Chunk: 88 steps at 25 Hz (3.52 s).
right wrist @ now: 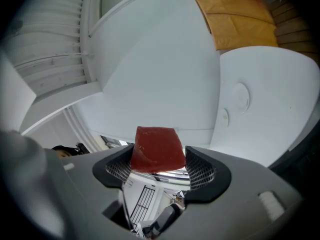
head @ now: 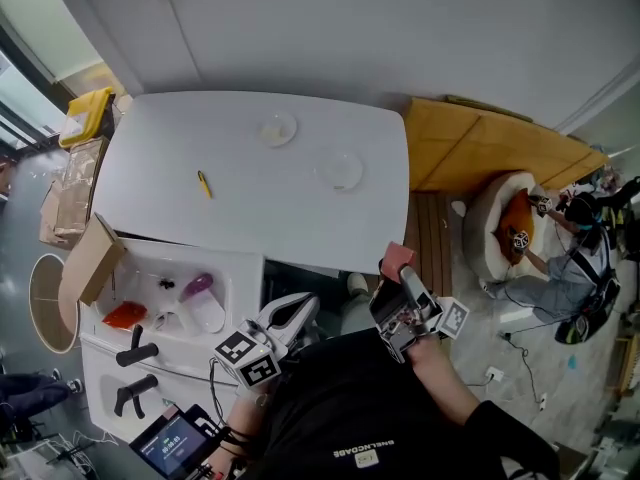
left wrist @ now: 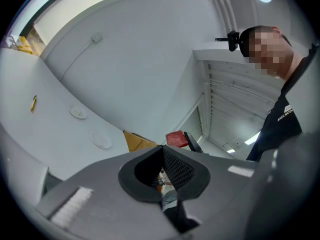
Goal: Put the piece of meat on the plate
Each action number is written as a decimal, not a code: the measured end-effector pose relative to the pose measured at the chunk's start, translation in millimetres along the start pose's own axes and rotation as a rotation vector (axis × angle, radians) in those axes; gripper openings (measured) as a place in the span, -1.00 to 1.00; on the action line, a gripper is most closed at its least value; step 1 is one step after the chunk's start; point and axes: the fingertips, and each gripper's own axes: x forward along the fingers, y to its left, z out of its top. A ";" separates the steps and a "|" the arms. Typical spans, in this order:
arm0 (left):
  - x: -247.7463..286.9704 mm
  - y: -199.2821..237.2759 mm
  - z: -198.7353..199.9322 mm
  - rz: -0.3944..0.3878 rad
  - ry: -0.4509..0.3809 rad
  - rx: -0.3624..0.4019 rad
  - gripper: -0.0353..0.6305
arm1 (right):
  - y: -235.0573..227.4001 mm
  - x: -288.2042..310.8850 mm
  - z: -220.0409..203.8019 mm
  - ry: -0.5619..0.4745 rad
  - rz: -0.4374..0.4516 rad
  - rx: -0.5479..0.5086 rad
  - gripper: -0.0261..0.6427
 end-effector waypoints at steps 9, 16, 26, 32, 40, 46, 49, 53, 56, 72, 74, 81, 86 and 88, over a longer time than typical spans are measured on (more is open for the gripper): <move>10.6 29.9 19.3 0.134 -0.080 -0.019 -0.83 | -32.8 44.2 51.5 0.113 -0.049 -0.005 0.03; 2.3 53.4 26.3 0.244 -0.136 -0.055 -0.83 | -76.2 85.4 70.0 0.246 -0.111 -0.035 0.03; 11.3 39.2 24.4 0.416 -0.168 -0.091 -0.83 | -140.4 129.0 110.9 0.430 -0.191 -0.081 0.03; 7.9 37.0 18.9 0.484 -0.179 -0.111 -0.83 | -194.9 154.1 128.2 0.528 -0.256 -0.167 0.03; 5.1 27.1 0.9 0.582 -0.223 -0.195 -0.83 | -254.3 182.7 136.9 0.706 -0.312 -0.317 0.03; 26.2 3.9 -11.0 0.648 -0.256 -0.207 -0.83 | -287.6 180.8 164.1 0.812 -0.395 -0.448 0.03; 19.4 6.1 -15.3 0.672 -0.272 -0.228 -0.83 | -312.5 185.0 159.1 0.869 -0.449 -0.510 0.03; 8.2 9.2 -21.8 0.701 -0.297 -0.245 -0.83 | -337.7 189.7 154.9 0.911 -0.507 -0.560 0.03; 2.6 9.6 -26.5 0.713 -0.311 -0.257 -0.83 | -351.4 190.0 151.3 0.958 -0.540 -0.628 0.03; -6.7 13.1 -44.4 0.765 -0.304 -0.269 -0.83 | -403.6 182.8 142.3 1.157 -0.640 -0.989 0.03; -6.9 12.8 -42.3 0.770 -0.299 -0.272 -0.83 | -408.1 180.4 140.1 1.203 -0.636 -1.047 0.03; -7.6 13.0 -45.2 0.773 -0.318 -0.277 -0.83 | -412.2 177.2 130.1 1.307 -0.608 -1.243 0.03; -7.0 13.1 -46.3 0.762 -0.331 -0.276 -0.83 | -414.4 173.7 121.5 1.350 -0.597 -1.308 0.04; -6.8 12.8 -45.1 0.760 -0.332 -0.277 -0.83 | -413.5 172.5 117.1 1.362 -0.582 -1.323 0.04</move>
